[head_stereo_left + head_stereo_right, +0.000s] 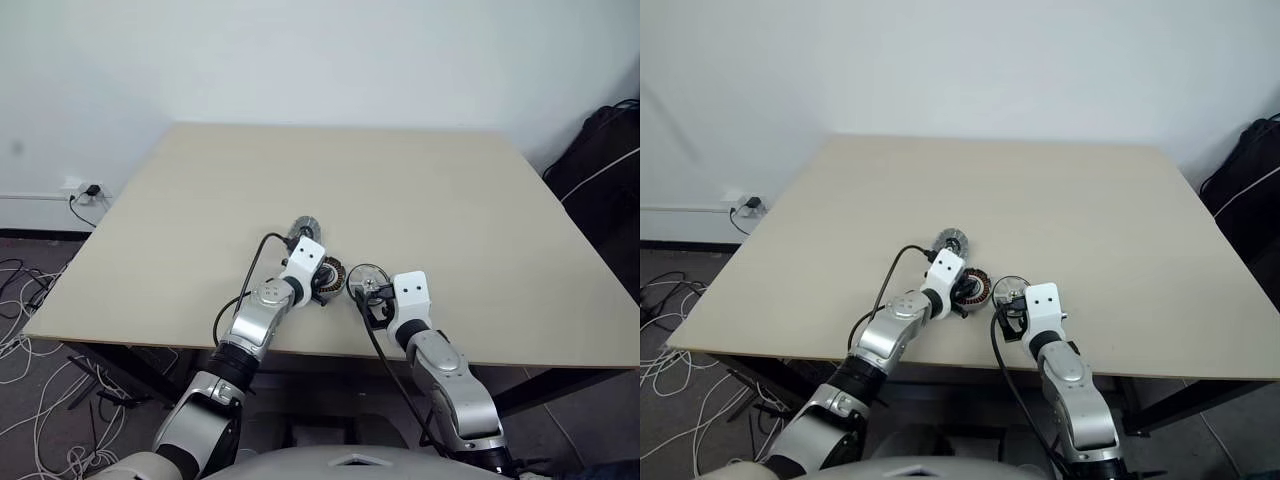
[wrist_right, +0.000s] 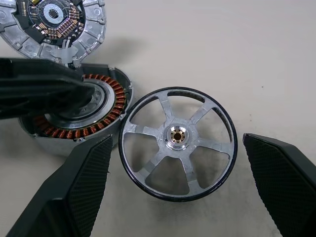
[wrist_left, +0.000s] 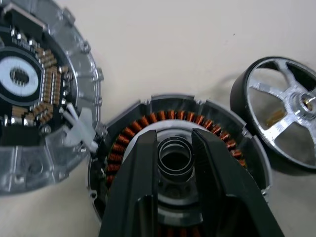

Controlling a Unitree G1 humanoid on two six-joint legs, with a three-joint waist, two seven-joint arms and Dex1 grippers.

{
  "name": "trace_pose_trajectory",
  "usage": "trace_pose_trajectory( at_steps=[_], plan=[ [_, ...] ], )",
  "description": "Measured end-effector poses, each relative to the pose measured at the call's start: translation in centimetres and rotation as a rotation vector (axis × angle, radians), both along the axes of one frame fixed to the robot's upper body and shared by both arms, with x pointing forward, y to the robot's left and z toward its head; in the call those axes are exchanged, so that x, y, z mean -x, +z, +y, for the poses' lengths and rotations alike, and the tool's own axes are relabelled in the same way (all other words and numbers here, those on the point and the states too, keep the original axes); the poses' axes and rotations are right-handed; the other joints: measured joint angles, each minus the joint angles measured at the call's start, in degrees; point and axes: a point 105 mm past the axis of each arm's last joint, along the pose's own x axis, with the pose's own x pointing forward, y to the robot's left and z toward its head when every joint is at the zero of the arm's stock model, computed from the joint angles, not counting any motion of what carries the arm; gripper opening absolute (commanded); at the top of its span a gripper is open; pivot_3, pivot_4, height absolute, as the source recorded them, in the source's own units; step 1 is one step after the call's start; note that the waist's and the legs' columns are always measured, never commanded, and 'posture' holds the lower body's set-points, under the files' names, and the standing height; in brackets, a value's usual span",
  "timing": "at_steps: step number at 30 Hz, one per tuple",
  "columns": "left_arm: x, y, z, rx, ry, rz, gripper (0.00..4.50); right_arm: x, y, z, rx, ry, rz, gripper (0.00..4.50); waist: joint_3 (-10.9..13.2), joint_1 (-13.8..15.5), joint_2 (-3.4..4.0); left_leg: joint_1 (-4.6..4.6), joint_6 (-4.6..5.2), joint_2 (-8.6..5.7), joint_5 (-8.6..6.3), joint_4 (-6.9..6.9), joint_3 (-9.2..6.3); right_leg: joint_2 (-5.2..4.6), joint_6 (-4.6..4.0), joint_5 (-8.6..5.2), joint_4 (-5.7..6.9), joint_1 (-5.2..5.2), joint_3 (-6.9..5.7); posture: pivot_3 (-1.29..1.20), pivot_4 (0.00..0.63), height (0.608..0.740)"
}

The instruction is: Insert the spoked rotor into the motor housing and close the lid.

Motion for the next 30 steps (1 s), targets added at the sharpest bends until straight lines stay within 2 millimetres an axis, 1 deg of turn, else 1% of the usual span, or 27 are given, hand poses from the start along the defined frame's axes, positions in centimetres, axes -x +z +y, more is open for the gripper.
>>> trace_pose_trajectory(
  at_steps=[1, 5, 9, 12, 17, 19, 23, 25, 28, 30],
  plan=[
    [0.0, 0.0, 0.0, 0.001, 0.000, 0.002, 1.62, 0.0, 0.0, 0.0, 0.000, 0.000, 0.000, 4.50, 0.0, 0.0, 0.00, 0.00, 0.00, 0.00, 0.00, 0.00, 0.00, 0.00, 0.00, 0.00, 0.00, 0.00, 0.00, 0.00, 0.000, 0.740],
    [0.0, 0.0, -0.1, 0.010, -0.001, 0.004, 2.91, 0.0, 0.0, 0.0, 0.000, 0.000, 0.000, 4.50, 0.0, 0.0, 0.00, 0.00, 0.00, 0.00, 0.00, 0.00, 0.00, 0.00, -0.01, 0.01, 0.00, 0.00, 0.00, 0.00, 0.000, 0.740],
    [0.0, 0.5, -0.1, 0.027, -0.002, -0.009, 2.91, 0.0, 0.0, 0.0, 0.000, 0.001, 0.000, 4.50, 0.0, 0.0, 0.00, 0.00, 0.00, 0.00, 0.00, 0.00, 0.00, -0.01, -0.01, 0.01, 0.00, 0.00, 0.00, 0.00, 0.000, 0.740],
    [-0.1, 1.4, -0.2, 0.053, -0.001, -0.035, 2.29, 0.0, 0.0, 0.0, 0.000, 0.001, -0.001, 4.50, 0.0, 0.0, 0.00, 0.00, 0.00, 0.00, 0.00, 0.00, 0.00, -0.02, -0.01, 0.01, 0.00, 0.00, 0.01, 0.00, 0.000, 0.740],
    [0.0, 2.5, -0.2, 0.086, 0.001, -0.067, 0.58, -0.1, 0.1, 0.1, -0.001, 0.003, -0.002, 4.50, 0.0, 0.0, 0.01, 0.00, 0.00, 0.00, 0.00, 0.00, 0.00, -0.01, -0.02, 0.01, 0.01, 0.00, 0.01, 0.00, 0.000, 0.740],
    [0.3, 2.8, 0.0, 0.097, 0.007, -0.079, 0.02, -0.1, 0.1, 0.1, -0.001, 0.005, -0.005, 4.50, 0.0, -0.1, 0.01, 0.00, 0.00, 0.00, 0.00, 0.00, 0.00, -0.01, -0.09, 0.06, 0.02, -0.01, 0.02, 0.00, 0.000, 0.740],
    [0.8, 3.3, 1.0, 0.107, 0.031, -0.111, 0.02, -0.2, 0.2, 0.4, -0.001, 0.018, -0.005, 4.50, 0.0, -0.1, 0.01, 0.00, -0.01, 0.00, 0.00, 0.00, 0.00, 0.00, -0.22, 0.13, 0.03, -0.01, 0.02, 0.00, 0.000, 0.740],
    [1.1, 3.6, 2.1, 0.090, 0.049, -0.149, 0.02, -0.2, 0.2, 0.8, 0.001, 0.043, -0.001, 4.50, 0.0, -0.3, 0.04, 0.01, -0.01, 0.01, 0.00, 0.00, 0.00, 0.00, -0.23, 0.12, 0.03, -0.01, 0.04, 0.00, 0.000, 0.740],
    [2.1, 3.3, 3.7, 0.070, 0.072, -0.178, 0.00, -0.7, 0.7, 1.6, 0.004, 0.081, -0.007, 3.92, 0.0, -0.3, 0.05, 0.01, -0.02, 0.00, 0.01, 0.00, 0.00, -0.01, -0.27, 0.13, 0.05, -0.01, 0.03, 0.00, 0.000, 0.740],
    [2.8, 2.9, 4.8, 0.033, 0.087, -0.205, 0.00, -1.4, 1.4, 2.3, 0.005, 0.116, -0.020, 3.30, 0.0, -0.3, 0.06, 0.03, -0.02, 0.00, 0.01, 0.00, 0.00, 0.00, -0.28, 0.14, 0.05, -0.01, 0.04, 0.00, 0.000, 0.740]
  ],
)
